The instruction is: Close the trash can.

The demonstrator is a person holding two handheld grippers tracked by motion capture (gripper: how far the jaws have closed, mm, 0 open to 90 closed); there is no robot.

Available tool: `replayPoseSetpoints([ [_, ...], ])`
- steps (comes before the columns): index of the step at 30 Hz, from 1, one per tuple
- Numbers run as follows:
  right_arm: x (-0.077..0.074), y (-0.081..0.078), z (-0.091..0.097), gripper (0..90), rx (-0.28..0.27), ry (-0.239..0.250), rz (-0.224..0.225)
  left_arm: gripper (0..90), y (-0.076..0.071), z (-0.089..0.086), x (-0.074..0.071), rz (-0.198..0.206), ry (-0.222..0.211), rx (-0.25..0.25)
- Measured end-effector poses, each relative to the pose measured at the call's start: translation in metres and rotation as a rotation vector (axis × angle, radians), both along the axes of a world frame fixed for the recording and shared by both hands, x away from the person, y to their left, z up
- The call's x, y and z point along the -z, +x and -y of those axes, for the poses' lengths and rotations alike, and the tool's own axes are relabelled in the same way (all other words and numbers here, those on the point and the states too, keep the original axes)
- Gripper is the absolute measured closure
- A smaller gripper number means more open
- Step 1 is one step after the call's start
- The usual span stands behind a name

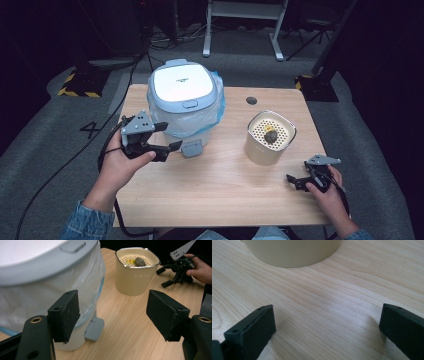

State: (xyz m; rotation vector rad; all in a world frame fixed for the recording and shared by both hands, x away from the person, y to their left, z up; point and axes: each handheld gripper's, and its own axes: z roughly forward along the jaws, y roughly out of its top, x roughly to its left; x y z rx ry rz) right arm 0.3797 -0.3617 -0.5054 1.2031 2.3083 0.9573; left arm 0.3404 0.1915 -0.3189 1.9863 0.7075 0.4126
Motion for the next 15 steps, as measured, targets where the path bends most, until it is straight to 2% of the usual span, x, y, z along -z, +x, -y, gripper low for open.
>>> replayPoseSetpoints([
  [3,0.0,0.0,0.0,0.5,0.0,0.0,0.0,26.6,-0.005,-0.003,0.015,0.001,0.024,-0.035],
  [11,0.0,0.0,0.0,0.5,0.0,0.0,0.0,26.2,-0.011,-0.012,0.05,-0.02,0.055,-0.076],
  [15,0.0,0.0,0.0,0.5,0.0,0.0,0.0,25.9,-0.011,-0.016,0.071,-0.044,0.043,-0.091],
])
